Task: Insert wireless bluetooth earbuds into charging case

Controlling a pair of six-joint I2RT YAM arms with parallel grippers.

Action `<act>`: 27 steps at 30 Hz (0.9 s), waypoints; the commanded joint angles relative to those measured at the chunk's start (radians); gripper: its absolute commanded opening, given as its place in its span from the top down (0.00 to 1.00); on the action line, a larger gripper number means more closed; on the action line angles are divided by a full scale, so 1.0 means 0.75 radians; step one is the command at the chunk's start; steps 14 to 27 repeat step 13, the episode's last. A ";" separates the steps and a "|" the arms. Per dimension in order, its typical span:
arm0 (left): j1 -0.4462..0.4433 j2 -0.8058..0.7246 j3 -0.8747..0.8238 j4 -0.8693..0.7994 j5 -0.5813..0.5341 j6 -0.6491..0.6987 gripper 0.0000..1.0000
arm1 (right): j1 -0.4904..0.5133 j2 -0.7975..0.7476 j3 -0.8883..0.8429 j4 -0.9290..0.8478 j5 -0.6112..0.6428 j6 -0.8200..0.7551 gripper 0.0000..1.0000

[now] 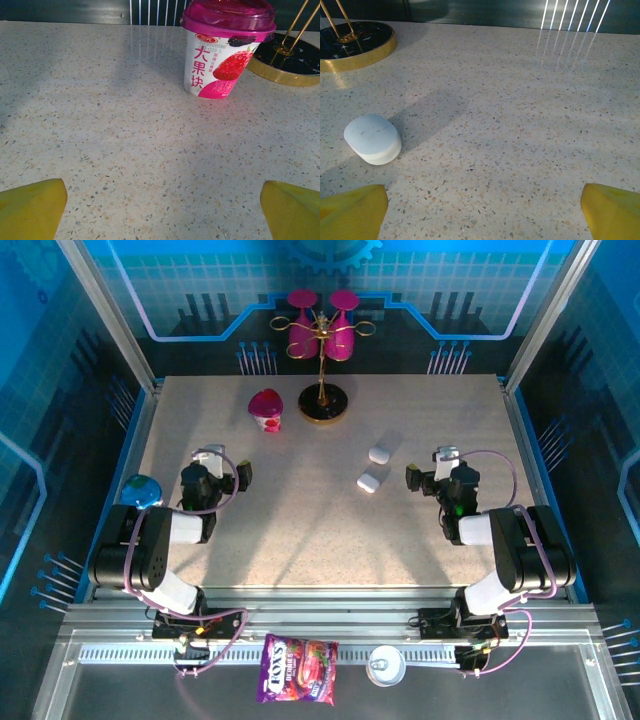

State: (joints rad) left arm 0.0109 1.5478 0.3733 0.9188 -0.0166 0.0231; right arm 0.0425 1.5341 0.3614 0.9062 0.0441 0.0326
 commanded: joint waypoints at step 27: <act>0.004 0.005 0.018 -0.001 0.019 -0.026 0.01 | 0.006 0.008 0.034 0.007 0.035 -0.029 0.00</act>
